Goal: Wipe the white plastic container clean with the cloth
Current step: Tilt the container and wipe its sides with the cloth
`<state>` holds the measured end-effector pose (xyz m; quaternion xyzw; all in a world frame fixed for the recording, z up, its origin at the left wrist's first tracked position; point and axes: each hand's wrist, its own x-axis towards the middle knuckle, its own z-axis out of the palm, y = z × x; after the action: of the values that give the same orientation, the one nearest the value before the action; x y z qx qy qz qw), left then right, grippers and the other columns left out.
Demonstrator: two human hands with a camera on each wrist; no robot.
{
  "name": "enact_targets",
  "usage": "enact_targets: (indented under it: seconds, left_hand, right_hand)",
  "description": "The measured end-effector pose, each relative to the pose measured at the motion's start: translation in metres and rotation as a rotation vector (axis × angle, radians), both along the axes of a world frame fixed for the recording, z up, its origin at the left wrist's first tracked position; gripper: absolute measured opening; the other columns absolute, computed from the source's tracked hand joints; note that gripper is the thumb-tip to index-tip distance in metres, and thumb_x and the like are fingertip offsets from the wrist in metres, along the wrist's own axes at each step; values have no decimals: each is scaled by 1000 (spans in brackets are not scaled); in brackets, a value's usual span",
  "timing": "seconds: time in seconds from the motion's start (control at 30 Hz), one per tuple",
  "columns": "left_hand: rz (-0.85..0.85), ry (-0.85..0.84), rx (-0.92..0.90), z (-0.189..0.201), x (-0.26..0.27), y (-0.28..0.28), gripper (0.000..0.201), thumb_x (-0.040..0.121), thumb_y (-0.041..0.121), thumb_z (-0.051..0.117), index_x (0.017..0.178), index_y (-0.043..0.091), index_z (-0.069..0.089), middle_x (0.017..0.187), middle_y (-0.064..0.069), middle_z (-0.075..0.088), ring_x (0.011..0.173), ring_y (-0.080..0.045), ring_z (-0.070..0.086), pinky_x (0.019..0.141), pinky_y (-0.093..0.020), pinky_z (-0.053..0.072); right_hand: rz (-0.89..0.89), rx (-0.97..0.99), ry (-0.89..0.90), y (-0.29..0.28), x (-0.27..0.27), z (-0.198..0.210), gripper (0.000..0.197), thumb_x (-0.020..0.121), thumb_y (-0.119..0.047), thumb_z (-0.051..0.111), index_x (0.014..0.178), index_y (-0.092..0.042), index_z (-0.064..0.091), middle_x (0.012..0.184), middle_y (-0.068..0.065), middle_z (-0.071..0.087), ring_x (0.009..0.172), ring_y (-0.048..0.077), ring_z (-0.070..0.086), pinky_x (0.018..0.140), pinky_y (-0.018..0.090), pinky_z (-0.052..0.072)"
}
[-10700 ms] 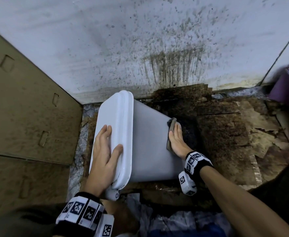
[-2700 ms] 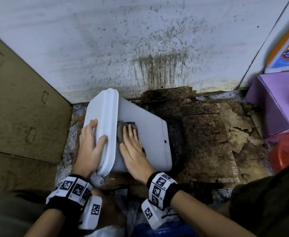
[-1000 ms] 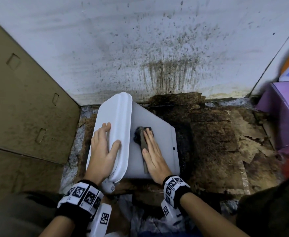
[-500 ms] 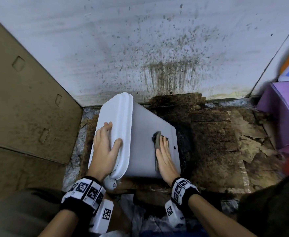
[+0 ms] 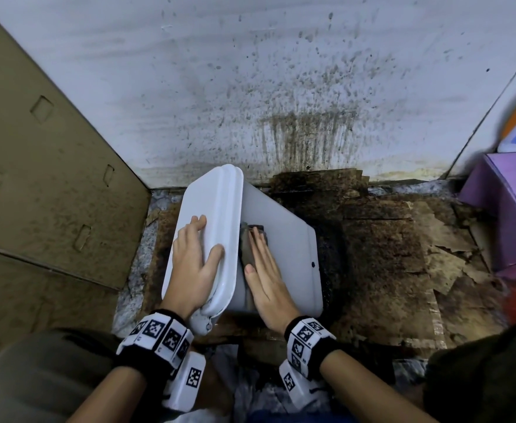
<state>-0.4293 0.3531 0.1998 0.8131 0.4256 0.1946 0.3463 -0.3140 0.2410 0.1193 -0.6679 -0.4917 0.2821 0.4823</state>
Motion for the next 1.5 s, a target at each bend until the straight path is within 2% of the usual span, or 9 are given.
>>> enact_targets:
  seconds: [0.3,0.4,0.57,0.7,0.8,1.0,1.27,1.4,1.5]
  left_hand:
    - [8,-31,-12,-7,-13,10,71,86,55,38,146,18,36,145,7,34,149,-16,22,122,-42,20]
    - [1,-23,-8,-9,-15,12,71,87,55,38,147,17,36,147,4,35,149,-17,22,123,-42,19]
    - [-3,2,-11,-9,-15,12,69,91,50,39,150,16,33,150,-3,33,150,-19,19,122,-36,16]
    - [-7,37,-4,-5,-11,8,65,93,39,39,152,15,29,152,-5,31,149,-18,18,115,-27,12]
    - [-6,47,1,-3,-9,6,66,93,39,39,152,14,29,152,-7,31,148,-21,19,116,-29,14]
    - [-13,37,8,-3,-7,6,64,94,40,40,151,14,31,150,-6,32,149,-22,20,120,-37,18]
    - [-7,-7,-8,-4,-11,7,62,94,39,42,150,17,32,145,7,31,150,-19,20,121,-35,18]
    - [-7,-25,-20,-7,-13,9,70,88,53,39,148,18,34,142,11,30,149,-18,22,121,-37,18]
    - [0,-26,-25,-7,-14,10,71,86,55,38,147,19,35,142,11,31,149,-17,22,122,-41,19]
  right_hand:
    - [-103,-196,82,-20,32,-68,55,110,-29,24,154,-36,-8,165,-16,-15,151,-3,-15,125,27,-6]
    - [-176,-301,169,-23,33,-77,57,111,-26,25,156,-27,-9,165,-11,-19,151,0,-17,124,24,-10]
    - [-285,-349,257,-6,14,-59,58,110,-23,26,156,-19,-10,165,-4,-18,152,10,-19,125,33,-10]
    - [-261,-250,266,1,-6,-33,57,109,-27,27,155,-29,-8,165,-10,-17,151,5,-20,123,28,-11]
    - [-157,-133,189,3,-22,-5,55,105,-39,19,152,-41,-9,164,-15,-20,149,-2,-22,120,23,-13]
    - [-48,-86,13,0,-36,16,55,110,-33,19,151,-35,-18,164,-7,-25,149,2,-25,122,24,-13]
    - [-17,-94,-36,-9,-5,-16,58,110,-31,23,159,-24,-7,167,-13,-15,152,0,-14,125,31,-2]
    - [-116,-166,9,-21,13,-53,57,110,-31,23,159,-26,-6,167,-11,-14,152,-1,-13,125,26,-5]
    - [-193,-325,43,-32,31,-79,58,109,-32,19,158,-16,-7,164,-5,-20,154,9,-13,119,15,-13]
